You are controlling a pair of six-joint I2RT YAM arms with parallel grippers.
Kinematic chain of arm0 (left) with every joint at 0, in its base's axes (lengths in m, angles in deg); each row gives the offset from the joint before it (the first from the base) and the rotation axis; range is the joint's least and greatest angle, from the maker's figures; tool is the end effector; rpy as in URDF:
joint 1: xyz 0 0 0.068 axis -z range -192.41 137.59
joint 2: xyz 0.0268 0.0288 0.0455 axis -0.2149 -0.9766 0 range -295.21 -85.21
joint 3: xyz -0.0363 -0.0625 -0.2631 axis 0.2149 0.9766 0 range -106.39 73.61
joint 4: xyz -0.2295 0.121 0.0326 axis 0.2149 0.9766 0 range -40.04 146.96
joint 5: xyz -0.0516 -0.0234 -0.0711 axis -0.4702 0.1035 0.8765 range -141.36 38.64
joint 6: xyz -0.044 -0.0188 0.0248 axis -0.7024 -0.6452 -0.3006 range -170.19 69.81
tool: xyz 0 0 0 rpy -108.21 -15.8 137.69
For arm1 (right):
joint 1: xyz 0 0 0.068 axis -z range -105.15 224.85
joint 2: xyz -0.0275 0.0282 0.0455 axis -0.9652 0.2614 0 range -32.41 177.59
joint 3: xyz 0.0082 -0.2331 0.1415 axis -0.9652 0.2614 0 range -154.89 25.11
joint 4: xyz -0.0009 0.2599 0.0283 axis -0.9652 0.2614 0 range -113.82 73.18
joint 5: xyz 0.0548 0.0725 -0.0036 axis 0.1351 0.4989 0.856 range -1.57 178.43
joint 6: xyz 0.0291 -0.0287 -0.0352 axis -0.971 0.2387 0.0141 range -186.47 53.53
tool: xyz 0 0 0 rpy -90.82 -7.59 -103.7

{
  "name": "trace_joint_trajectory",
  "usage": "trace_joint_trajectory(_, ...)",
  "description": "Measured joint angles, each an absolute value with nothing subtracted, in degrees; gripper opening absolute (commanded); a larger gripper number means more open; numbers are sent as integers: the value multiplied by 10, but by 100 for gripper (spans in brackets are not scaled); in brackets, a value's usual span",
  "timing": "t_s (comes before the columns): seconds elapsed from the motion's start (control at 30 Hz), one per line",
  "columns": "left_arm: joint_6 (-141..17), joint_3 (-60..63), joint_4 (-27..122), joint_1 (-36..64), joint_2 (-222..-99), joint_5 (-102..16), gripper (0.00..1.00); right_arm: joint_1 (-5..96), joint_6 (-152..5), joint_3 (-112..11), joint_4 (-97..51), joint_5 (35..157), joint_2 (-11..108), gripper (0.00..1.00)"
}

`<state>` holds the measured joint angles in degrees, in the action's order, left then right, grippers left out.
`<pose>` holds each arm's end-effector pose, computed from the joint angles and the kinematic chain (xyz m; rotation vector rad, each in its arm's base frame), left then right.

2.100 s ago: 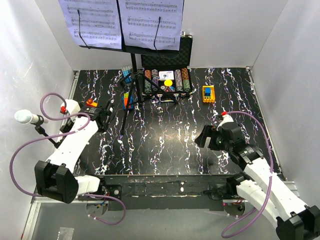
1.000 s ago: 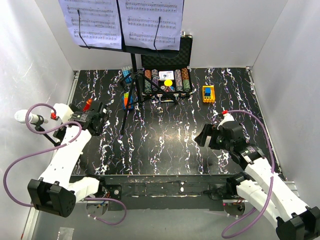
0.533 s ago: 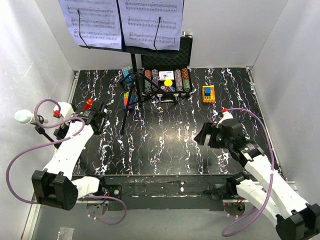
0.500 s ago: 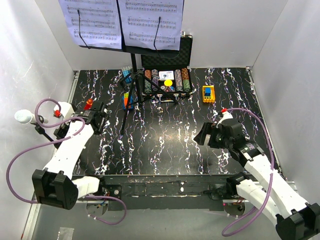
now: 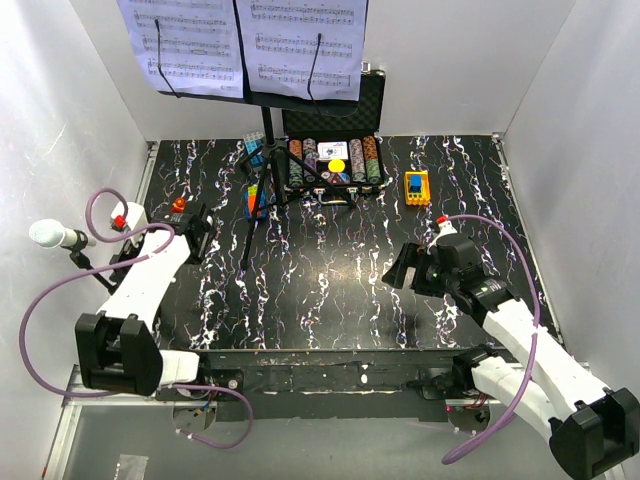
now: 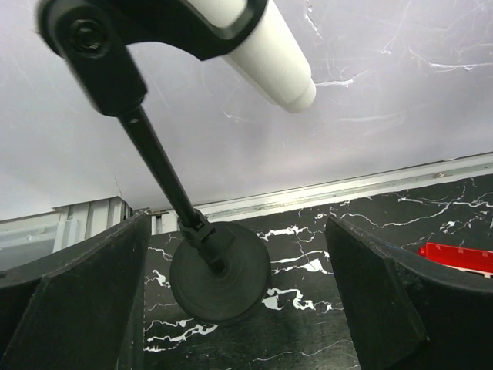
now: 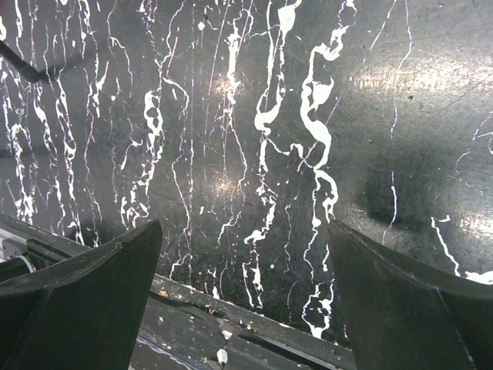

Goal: Pack up the instrument practice props

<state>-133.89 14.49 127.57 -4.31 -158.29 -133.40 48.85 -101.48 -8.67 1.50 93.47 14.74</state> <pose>0.1962 0.0076 0.2862 -1.1186 1.4781 1.1404 0.1588 0.0809 0.2402 0.1339 2.3264 0.6563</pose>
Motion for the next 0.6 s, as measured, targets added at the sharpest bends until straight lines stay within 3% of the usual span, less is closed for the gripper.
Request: trace_joint_trajectory(0.6,-1367,137,1276,-87,-1612,-1343,96,488,-1025,-63,-17,948,103,98)
